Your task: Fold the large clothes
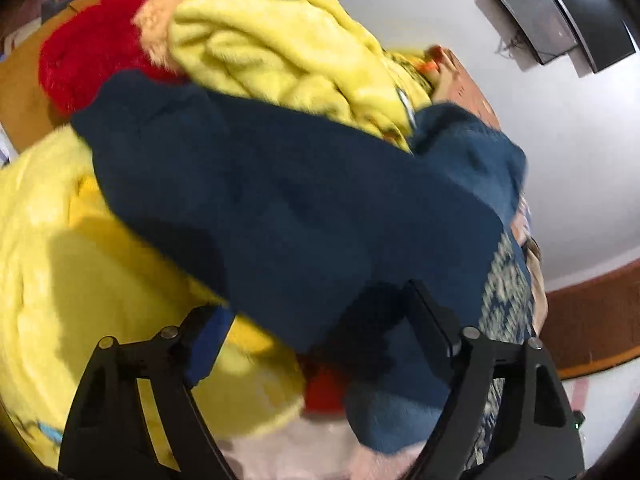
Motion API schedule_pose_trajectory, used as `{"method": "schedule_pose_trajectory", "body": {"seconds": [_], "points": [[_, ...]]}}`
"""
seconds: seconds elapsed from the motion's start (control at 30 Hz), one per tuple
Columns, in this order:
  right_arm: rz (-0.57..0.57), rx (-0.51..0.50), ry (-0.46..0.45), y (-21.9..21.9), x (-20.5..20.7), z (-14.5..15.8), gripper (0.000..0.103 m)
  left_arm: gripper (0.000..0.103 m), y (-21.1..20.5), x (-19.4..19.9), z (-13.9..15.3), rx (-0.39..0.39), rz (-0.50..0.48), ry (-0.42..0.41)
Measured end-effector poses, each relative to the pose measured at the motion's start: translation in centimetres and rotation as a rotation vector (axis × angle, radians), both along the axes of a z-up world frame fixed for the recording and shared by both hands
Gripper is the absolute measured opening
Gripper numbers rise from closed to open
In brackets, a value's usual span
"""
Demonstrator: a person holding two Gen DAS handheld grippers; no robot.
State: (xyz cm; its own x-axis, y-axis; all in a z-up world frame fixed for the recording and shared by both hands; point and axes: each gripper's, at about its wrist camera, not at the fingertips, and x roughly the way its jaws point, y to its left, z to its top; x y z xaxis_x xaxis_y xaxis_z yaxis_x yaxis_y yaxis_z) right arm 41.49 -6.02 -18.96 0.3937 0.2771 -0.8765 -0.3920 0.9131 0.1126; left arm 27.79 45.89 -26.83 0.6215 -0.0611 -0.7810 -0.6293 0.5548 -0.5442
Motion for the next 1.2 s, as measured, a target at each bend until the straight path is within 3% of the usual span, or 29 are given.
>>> {"method": "schedule_pose_trajectory", "body": {"seconds": [0.07,0.23,0.33,0.43,0.57,0.6,0.67,0.87,1.03,1.2], "points": [[-0.005,-0.003,0.012,-0.1,0.3,-0.4,0.103,0.074,0.7,0.5,-0.3,0.032,0.024,0.012],[-0.02,-0.007,0.032,-0.7,0.8,-1.0,0.103,0.026,1.0,1.2,0.3,0.165,0.052,0.083],[-0.023,-0.002,0.035,-1.1,0.7,-0.9,0.103,0.018,0.4,1.0,1.7,0.283,0.028,0.119],[-0.022,0.0,0.027,-1.4,0.4,-0.4,0.103,0.012,-1.3,0.9,4.7,0.44,0.001,0.138],[-0.017,0.004,0.01,-1.8,-0.2,0.4,0.103,0.007,-3.5,0.7,8.8,0.544,-0.021,0.104],[-0.015,0.006,0.005,-1.9,-0.4,0.7,0.103,0.003,-4.0,0.7,9.8,0.566,-0.026,0.087],[-0.01,0.013,-0.009,-2.1,-0.8,1.2,0.103,0.002,-5.4,0.9,12.5,0.647,-0.037,0.044],[-0.007,0.045,-0.04,-3.3,-1.7,2.6,0.103,0.002,-10.7,2.0,20.0,0.777,-0.119,-0.108],[-0.024,0.077,-0.057,-4.8,-2.0,3.6,0.103,0.002,-17.6,3.7,24.6,0.815,-0.229,-0.254],[-0.035,0.117,-0.068,-6.2,-2.3,4.7,0.103,0.002,-25.1,5.9,26.6,0.782,-0.386,-0.373]]}}
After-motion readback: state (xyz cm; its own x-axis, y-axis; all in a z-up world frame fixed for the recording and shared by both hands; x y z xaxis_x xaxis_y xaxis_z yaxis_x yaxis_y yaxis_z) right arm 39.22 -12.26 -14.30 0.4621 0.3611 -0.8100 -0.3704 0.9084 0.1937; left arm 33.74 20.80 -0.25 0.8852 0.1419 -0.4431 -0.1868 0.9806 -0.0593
